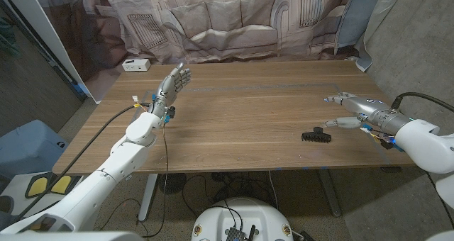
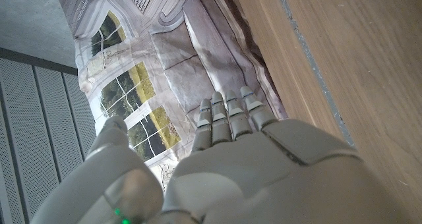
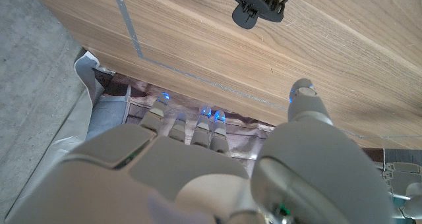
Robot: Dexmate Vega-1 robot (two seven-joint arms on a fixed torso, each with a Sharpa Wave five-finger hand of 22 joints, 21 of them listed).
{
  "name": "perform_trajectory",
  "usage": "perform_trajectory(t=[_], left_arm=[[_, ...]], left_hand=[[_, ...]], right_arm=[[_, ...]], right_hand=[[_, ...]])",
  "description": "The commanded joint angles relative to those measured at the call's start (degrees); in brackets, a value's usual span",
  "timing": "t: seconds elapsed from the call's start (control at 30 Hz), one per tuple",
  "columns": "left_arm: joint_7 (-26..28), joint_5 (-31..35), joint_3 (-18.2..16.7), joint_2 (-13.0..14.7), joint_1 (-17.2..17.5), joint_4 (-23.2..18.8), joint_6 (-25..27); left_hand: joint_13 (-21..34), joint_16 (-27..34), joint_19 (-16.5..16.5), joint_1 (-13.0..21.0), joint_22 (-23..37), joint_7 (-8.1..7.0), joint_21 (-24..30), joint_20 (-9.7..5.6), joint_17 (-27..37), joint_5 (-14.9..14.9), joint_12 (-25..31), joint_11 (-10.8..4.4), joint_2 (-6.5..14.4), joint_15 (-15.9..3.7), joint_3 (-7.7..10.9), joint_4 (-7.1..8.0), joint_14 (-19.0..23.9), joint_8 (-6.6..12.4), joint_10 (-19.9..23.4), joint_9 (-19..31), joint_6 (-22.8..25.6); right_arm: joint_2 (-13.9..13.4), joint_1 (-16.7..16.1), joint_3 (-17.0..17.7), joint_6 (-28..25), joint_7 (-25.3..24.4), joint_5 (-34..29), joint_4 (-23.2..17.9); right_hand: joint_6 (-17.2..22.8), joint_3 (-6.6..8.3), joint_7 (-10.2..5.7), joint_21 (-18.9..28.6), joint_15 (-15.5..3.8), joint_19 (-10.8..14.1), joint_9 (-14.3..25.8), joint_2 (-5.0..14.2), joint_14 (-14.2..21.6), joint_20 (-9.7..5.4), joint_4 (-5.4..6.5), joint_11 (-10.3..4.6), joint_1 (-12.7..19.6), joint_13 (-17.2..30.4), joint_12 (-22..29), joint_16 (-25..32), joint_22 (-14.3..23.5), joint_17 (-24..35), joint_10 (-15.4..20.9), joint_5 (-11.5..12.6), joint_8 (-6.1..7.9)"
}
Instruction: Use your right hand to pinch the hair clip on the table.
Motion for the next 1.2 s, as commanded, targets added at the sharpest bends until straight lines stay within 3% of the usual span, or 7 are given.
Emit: perform_trajectory(t=[0.03,0.3,0.37,0.53,1.03,1.2], left_arm=[[-0.7,-0.5,-0.1,-0.5,0.1,0.6,-1.0],[-1.0,-1.3,-0.7,0.0,0.8,0.8,-1.0],[-1.3,-1.5,-0.7,-0.1,0.8,1.2,-1.2],[-1.6,-1.4,-0.9,-0.1,0.6,1.6,-2.0],[-3.1,-2.1,0.1,-0.9,-1.3,3.2,-1.2],[-3.4,-1.4,0.2,-0.4,-1.7,3.3,-1.5]], left_hand=[[0.2,-0.1,-0.3,0.1,0.3,-0.02,-0.1,-0.11,0.3,0.0,-0.3,-0.08,0.5,-0.31,0.08,-0.42,0.5,-0.16,0.7,0.0,0.6],[0.2,-0.1,-0.4,0.1,0.3,0.05,-0.1,-0.09,0.3,0.0,-0.3,-0.04,0.6,-0.36,0.1,-0.46,0.5,-0.17,0.8,0.0,0.7],[0.2,-0.1,-0.4,0.1,0.3,0.07,-0.1,-0.07,0.3,0.0,-0.3,-0.09,0.6,-0.36,0.11,-0.47,0.5,-0.14,0.9,0.0,0.8],[0.2,-0.1,-0.4,0.1,0.3,0.11,-0.1,-0.09,0.3,0.0,-0.4,-0.09,0.7,-0.33,0.13,-0.5,0.5,-0.13,0.7,0.1,0.9],[0.2,-0.2,-0.4,0.1,0.4,0.19,-0.1,-0.18,0.3,-0.1,-0.4,-0.08,0.9,-0.32,0.2,-0.57,0.5,-0.08,0.8,0.1,1.2],[0.2,-0.2,-0.4,0.1,0.4,0.16,-0.1,-0.19,0.3,-0.1,-0.5,-0.06,0.9,-0.33,0.23,-0.61,0.5,-0.09,0.8,0.1,1.3]], right_arm=[[-2.3,1.1,-4.6,-6.6,1.3,-4.7,-1.6],[-4.3,3.0,-9.8,-12.6,1.8,-8.2,-1.9],[-4.9,3.2,-10.6,-13.6,1.8,-8.8,-2.0],[-6.1,3.7,-12.2,-15.5,1.5,-9.0,-1.8],[-12.1,7.2,-16.9,-21.9,3.6,-6.4,-0.4],[-13.4,7.4,-18.5,-22.3,0.8,-5.2,0.3]], right_hand=[[1.2,0.61,-0.2,0.6,0.05,-0.4,0.1,-0.19,1.7,0.13,-0.28,-0.42,1.2,0.1,0.7,1.0,0.3,0.1,1.8,0.7,0.62],[3.0,1.09,-1.11,1.0,-0.41,0.0,0.1,-0.61,3.6,0.1,-0.53,-1.51,2.7,-0.1,1.1,1.7,0.4,-0.1,3.8,1.1,1.25],[2.5,1.35,-2.49,1.3,-1.82,0.4,0.0,-0.93,4.3,0.1,-0.56,-2.08,3.6,-0.1,0.6,1.8,0.4,-0.1,3.3,1.3,0.96],[3.7,1.52,-3.92,1.5,-3.04,1.1,0.0,-1.4,5.8,0.1,-0.43,-2.6,4.4,-0.3,0.8,2.3,0.4,-0.2,4.8,1.5,1.19],[5.3,1.96,-4.62,1.8,-3.85,2.5,0.0,-1.7,8.7,0.1,-0.18,-4.66,5.5,-0.3,1.0,3.0,0.4,-0.3,6.9,1.7,1.43],[6.0,2.13,-4.78,1.8,-3.95,2.8,0.0,-1.73,9.5,0.09,-0.19,-4.94,5.9,-0.3,1.2,3.2,0.4,-0.4,7.8,1.8,1.61]])
